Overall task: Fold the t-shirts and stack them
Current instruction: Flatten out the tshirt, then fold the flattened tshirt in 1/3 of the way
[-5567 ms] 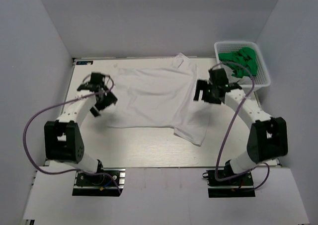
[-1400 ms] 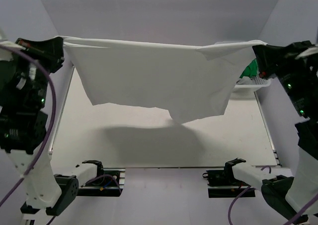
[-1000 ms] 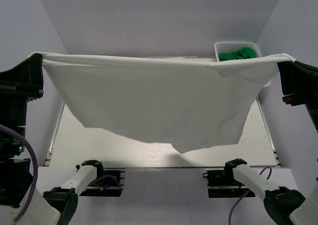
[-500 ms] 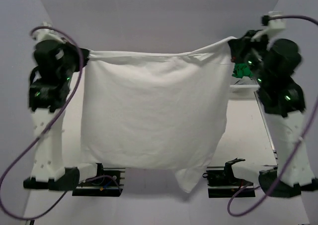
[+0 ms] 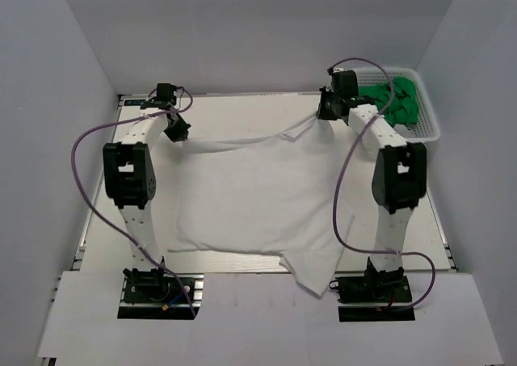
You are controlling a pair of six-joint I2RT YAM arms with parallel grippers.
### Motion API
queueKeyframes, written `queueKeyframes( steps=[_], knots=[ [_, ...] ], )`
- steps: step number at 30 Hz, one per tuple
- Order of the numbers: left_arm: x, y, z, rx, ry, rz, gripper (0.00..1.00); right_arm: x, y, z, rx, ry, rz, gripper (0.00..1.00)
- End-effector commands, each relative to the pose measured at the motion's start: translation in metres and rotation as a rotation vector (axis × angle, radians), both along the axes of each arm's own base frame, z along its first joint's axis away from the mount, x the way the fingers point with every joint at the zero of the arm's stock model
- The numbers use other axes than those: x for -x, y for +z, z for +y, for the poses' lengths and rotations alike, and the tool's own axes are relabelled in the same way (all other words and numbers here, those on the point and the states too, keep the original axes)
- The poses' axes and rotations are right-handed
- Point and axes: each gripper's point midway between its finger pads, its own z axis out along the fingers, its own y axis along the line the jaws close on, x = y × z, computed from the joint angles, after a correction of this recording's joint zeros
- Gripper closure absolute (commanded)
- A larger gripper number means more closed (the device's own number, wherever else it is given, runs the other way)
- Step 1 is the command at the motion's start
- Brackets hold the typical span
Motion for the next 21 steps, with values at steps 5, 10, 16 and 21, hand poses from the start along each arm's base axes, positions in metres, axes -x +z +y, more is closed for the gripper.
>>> queueKeyframes(
  steps=[5, 10, 16, 21],
  knots=[
    [-0.078, -0.008, -0.012, 0.053, -0.065, -0.145, 1.00, -0.060, -0.031, 0.023, -0.066, 0.049, -0.033, 1.00],
    [-0.092, -0.019, -0.014, 0.055, -0.078, -0.143, 1.00, -0.073, -0.039, 0.024, -0.052, 0.061, -0.034, 1.00],
    [-0.087, -0.004, -0.008, 0.030, -0.060, -0.153, 1.00, -0.059, -0.025, 0.019, -0.039, 0.061, -0.027, 1.00],
    [-0.052, 0.024, 0.002, -0.013, -0.045, -0.152, 1.00, -0.018, -0.005, 0.010, -0.044, 0.050, -0.001, 1.00]
  ],
)
